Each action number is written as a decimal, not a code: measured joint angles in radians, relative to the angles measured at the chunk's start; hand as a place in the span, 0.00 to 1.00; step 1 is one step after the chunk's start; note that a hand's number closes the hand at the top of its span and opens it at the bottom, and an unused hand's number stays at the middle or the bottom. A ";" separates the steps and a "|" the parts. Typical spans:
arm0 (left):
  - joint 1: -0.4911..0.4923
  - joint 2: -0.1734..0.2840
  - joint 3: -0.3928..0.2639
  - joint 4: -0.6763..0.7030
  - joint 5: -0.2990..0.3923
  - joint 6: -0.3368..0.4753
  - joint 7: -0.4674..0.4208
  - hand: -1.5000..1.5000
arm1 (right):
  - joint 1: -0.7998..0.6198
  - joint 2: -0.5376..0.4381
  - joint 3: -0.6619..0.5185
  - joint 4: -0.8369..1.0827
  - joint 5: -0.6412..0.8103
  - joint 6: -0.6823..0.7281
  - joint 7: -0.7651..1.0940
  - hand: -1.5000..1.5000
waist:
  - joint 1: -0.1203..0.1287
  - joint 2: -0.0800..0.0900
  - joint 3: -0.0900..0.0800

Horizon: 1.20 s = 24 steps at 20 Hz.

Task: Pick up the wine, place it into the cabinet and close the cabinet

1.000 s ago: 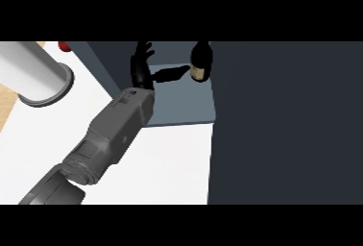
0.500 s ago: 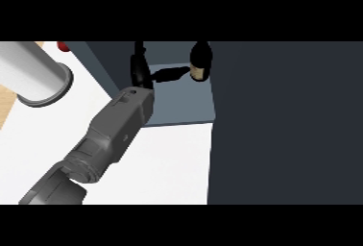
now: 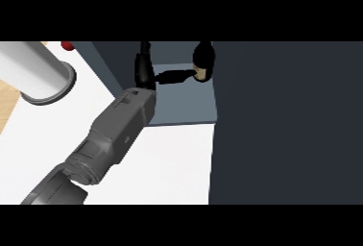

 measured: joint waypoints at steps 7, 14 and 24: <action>0.043 -0.013 0.027 -0.089 0.005 -0.082 -0.064 0.00 | 0.014 0.018 0.032 -0.006 0.009 -0.024 0.012 0.00 | 0.023 -0.010 -0.001; 0.111 -0.014 0.022 -0.230 -0.007 -0.113 -0.047 0.00 | 0.040 0.011 0.020 -0.008 0.013 -0.020 -0.004 0.00 | 0.043 -0.018 0.000; 0.309 0.013 -0.057 -0.568 -0.043 -0.086 0.042 0.00 | 0.037 0.010 0.023 -0.013 0.022 -0.045 0.006 0.00 | 0.068 -0.028 0.000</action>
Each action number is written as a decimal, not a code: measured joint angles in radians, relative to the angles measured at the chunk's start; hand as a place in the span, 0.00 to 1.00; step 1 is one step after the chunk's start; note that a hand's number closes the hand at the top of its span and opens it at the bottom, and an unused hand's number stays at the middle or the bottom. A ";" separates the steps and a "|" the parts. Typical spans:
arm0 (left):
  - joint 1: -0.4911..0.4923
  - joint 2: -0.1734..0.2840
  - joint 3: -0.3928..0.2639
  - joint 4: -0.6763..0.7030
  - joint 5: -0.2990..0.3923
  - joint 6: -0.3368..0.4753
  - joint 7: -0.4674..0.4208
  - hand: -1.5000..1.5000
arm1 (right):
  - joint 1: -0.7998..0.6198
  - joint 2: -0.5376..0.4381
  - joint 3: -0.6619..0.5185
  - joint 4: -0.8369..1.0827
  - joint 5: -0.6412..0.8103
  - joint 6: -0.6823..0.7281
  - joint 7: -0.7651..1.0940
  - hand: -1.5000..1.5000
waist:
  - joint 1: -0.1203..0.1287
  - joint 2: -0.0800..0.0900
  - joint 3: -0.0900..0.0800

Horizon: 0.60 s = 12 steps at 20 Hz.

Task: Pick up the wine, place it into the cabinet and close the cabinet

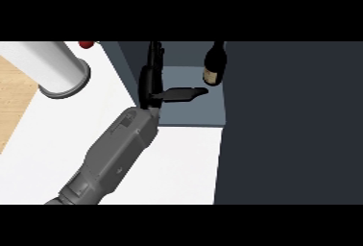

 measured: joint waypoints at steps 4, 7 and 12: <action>0.137 0.006 -0.060 -0.182 -0.020 0.023 0.028 0.00 | 0.014 0.002 0.023 0.001 0.006 -0.002 -0.011 0.00 | 0.003 -0.002 0.000; 0.234 0.020 -0.104 -0.326 -0.034 0.054 0.064 0.00 | 0.007 0.000 0.029 0.001 0.009 -0.004 -0.012 0.00 | 0.003 0.000 0.000; 0.389 0.043 -0.183 -0.551 -0.073 0.110 0.101 0.00 | -0.004 0.002 0.044 -0.001 0.014 -0.020 -0.002 0.00 | -0.003 0.004 0.000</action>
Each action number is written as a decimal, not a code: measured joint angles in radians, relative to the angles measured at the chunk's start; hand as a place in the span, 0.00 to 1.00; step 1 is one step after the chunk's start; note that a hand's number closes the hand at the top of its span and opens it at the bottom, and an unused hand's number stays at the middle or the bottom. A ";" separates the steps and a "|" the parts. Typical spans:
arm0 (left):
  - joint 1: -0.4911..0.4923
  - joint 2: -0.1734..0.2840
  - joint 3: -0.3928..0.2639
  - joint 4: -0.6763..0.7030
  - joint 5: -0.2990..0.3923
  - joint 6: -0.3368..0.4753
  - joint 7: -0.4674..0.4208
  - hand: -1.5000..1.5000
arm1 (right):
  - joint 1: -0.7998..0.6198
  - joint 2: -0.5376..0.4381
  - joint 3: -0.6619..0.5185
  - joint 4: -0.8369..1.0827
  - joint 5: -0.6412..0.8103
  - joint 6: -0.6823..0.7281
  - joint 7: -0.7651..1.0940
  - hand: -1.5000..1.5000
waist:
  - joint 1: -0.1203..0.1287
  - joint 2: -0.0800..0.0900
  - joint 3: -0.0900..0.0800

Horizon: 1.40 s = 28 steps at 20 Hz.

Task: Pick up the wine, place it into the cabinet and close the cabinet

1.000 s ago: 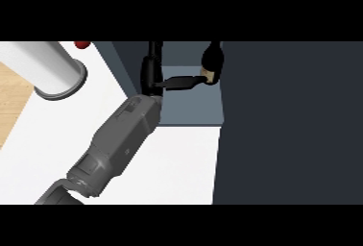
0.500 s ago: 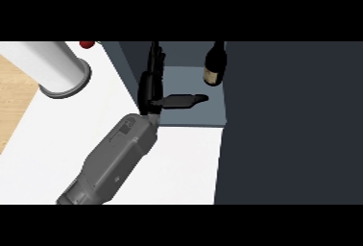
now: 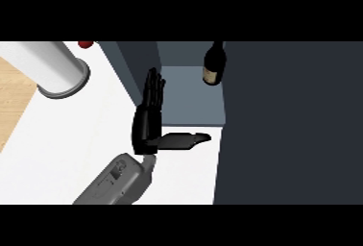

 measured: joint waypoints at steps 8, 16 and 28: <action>0.263 0.056 -0.126 -0.297 -0.071 0.056 -0.010 0.00 | -0.027 -0.027 0.002 -0.001 0.002 0.002 0.036 1.00 | -0.007 0.005 0.000; 0.425 0.151 -0.147 -0.465 -0.102 0.072 -0.024 0.00 | 0.019 -0.137 0.147 0.003 -0.002 0.154 0.062 1.00 | -0.011 0.005 0.000; 0.662 0.355 -0.060 -0.675 -0.046 -0.039 -0.069 0.00 | -0.009 -0.158 0.223 0.000 0.000 0.179 0.077 1.00 | 0.003 0.004 -0.004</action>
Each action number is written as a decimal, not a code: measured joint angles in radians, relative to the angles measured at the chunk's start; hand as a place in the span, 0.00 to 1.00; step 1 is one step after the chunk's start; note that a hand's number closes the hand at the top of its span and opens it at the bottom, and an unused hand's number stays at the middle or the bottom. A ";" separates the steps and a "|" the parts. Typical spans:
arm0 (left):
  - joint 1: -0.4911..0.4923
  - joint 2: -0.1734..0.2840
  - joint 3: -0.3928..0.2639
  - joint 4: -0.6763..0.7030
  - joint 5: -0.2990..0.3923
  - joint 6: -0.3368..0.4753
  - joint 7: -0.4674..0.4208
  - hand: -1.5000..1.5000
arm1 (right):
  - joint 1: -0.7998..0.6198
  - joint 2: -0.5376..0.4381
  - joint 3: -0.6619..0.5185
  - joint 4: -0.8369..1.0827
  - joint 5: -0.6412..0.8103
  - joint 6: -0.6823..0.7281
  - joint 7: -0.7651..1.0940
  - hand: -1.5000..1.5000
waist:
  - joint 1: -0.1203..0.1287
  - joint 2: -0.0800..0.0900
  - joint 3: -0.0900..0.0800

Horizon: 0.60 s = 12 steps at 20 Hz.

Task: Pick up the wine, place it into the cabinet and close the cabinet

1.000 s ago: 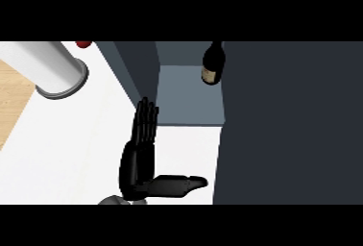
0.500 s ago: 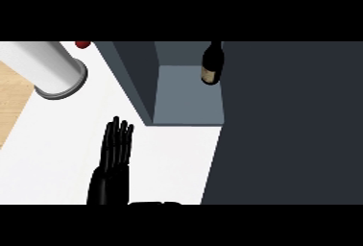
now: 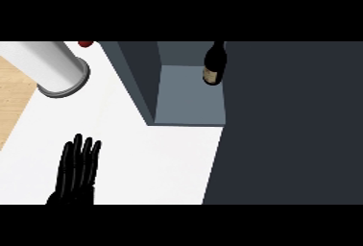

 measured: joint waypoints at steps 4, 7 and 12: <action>0.058 0.052 0.057 -0.054 0.038 -0.038 -0.012 0.00 | -0.036 0.022 0.011 0.007 0.007 -0.023 0.044 1.00 | 0.011 0.000 -0.002; 0.085 0.086 0.112 -0.071 0.078 -0.078 -0.017 0.00 | -0.076 0.052 0.013 0.017 0.014 -0.046 0.081 1.00 | 0.019 0.001 -0.003; 0.140 0.143 0.181 -0.107 0.135 -0.153 -0.025 0.00 | -0.199 0.164 0.156 0.072 0.049 -0.135 0.172 1.00 | 0.034 0.001 -0.004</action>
